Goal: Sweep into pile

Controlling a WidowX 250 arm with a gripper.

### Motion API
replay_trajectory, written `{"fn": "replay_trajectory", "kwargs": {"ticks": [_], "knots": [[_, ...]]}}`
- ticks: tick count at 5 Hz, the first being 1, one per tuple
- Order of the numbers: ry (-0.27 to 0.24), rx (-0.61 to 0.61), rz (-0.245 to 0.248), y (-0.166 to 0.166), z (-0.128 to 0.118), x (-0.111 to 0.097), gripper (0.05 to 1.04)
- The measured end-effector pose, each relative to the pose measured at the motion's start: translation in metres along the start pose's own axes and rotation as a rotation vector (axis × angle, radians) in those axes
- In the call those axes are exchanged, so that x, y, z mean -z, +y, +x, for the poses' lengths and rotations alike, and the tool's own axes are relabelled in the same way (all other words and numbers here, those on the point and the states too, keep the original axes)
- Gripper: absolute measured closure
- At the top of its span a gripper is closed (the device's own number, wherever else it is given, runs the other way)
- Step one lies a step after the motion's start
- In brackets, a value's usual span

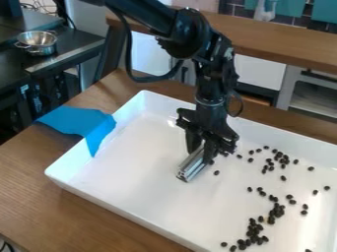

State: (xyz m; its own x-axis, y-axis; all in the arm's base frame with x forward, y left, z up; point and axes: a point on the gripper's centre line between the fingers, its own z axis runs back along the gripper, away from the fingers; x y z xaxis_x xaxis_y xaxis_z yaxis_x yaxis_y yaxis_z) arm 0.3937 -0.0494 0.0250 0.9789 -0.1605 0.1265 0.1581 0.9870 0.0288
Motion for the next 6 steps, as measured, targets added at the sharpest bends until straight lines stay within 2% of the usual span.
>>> {"fn": "replay_trajectory", "kwargs": {"ticks": [4,5,6], "knots": [[0.033,0.152,-0.066,-0.089,-0.022,-0.005,0.715],[0.038,0.216,-0.086,-0.12,-0.032,-0.012,0.715],[0.037,0.234,-0.096,-0.134,-0.039,-0.017,0.715]]}}
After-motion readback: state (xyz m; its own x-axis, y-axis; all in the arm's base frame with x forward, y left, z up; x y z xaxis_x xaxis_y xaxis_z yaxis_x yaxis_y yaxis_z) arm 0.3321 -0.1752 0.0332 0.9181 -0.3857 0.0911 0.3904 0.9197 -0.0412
